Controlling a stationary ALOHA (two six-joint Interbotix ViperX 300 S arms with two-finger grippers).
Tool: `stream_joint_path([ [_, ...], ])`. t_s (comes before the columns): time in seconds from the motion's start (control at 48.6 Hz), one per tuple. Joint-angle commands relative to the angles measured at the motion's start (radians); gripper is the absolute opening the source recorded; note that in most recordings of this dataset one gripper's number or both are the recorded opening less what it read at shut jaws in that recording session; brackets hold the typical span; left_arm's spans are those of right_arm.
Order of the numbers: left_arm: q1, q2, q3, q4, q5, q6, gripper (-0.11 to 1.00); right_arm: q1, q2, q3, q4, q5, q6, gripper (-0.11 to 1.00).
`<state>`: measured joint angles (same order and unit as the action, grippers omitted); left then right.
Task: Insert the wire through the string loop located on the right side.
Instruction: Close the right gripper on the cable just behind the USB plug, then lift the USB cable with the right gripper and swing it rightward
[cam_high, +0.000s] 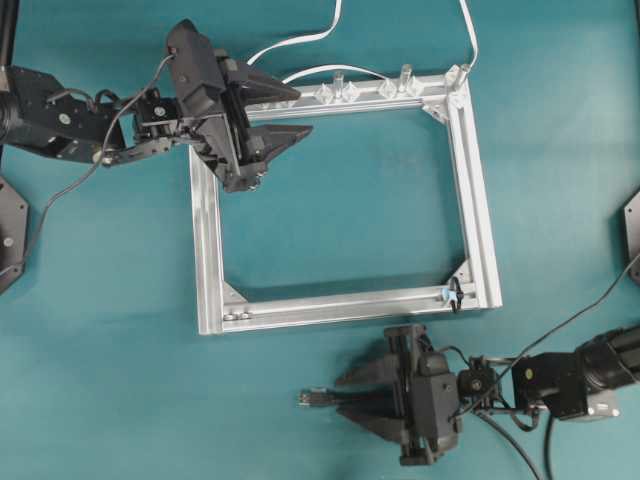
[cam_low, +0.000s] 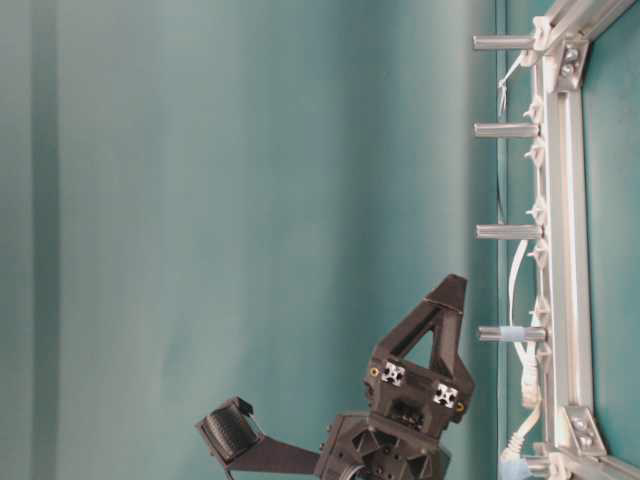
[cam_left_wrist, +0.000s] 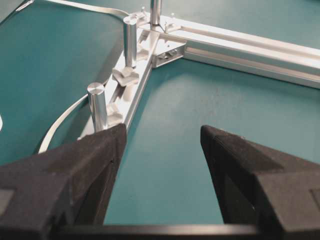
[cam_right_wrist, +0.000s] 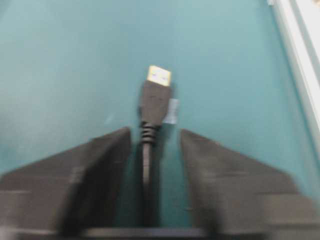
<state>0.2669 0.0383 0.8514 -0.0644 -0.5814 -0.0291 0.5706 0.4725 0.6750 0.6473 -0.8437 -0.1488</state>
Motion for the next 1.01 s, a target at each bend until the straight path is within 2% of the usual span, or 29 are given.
stream_joint_path([
  [0.0, -0.002, -0.014, -0.008, 0.002, -0.003, -0.009, 0.67, -0.003, -0.014, -0.006, 0.003, 0.017, -0.002, 0.34],
  [0.082, -0.002, -0.014, -0.008, 0.000, -0.003, -0.009, 0.67, -0.008, -0.014, -0.006, 0.003, 0.041, -0.002, 0.15],
  [0.123, -0.002, -0.014, -0.008, 0.002, -0.005, -0.009, 0.67, -0.009, -0.014, -0.006, 0.003, 0.051, -0.002, 0.11],
  [0.885, -0.003, -0.014, -0.008, 0.000, -0.005, -0.008, 0.67, -0.028, -0.049, 0.020, 0.021, 0.092, -0.003, 0.11],
  [0.988, -0.003, -0.014, -0.008, 0.002, -0.003, -0.008, 0.67, -0.028, -0.069, 0.020, 0.020, 0.110, -0.023, 0.11],
])
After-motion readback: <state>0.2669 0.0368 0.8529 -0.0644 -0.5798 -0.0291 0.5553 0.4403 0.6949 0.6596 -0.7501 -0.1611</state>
